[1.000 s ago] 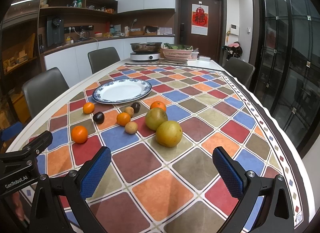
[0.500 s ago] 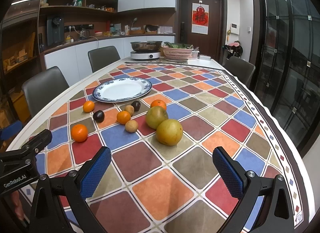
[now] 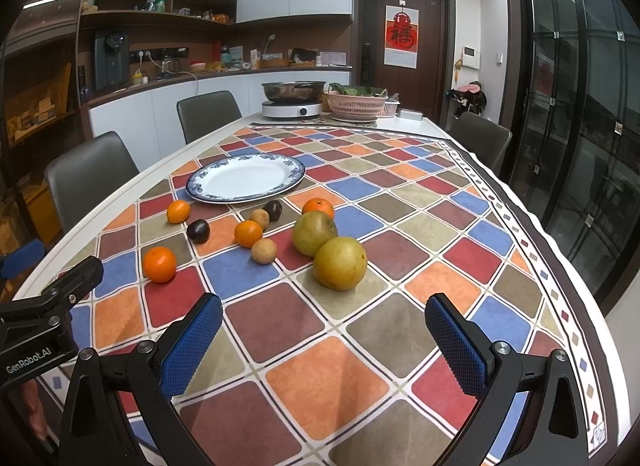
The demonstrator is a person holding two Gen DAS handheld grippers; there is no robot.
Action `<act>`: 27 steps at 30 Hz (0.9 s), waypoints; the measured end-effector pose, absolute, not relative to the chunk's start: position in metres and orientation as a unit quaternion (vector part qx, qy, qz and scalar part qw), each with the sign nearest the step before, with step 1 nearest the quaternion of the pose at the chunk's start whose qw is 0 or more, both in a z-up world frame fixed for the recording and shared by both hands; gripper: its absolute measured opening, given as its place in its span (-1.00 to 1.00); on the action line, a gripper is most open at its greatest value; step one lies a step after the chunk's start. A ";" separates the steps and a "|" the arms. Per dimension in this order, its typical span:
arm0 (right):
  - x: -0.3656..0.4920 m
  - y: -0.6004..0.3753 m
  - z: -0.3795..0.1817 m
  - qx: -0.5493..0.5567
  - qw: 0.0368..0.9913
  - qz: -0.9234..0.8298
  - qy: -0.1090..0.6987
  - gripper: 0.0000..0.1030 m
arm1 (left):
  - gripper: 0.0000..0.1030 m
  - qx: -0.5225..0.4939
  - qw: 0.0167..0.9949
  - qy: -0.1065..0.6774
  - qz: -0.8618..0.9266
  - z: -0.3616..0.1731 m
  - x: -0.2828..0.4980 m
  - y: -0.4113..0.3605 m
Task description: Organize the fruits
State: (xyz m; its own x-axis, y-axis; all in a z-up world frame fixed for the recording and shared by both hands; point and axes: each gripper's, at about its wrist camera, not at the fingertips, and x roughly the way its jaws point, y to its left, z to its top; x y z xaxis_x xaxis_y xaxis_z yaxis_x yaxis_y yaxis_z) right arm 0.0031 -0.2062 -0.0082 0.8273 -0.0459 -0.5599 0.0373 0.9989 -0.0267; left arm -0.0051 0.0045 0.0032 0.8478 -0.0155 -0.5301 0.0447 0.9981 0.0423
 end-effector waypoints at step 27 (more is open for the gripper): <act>0.003 -0.203 -0.012 -0.008 0.953 -0.019 0.301 0.99 | 1.00 0.027 0.959 0.280 -0.013 0.004 -0.004 0.005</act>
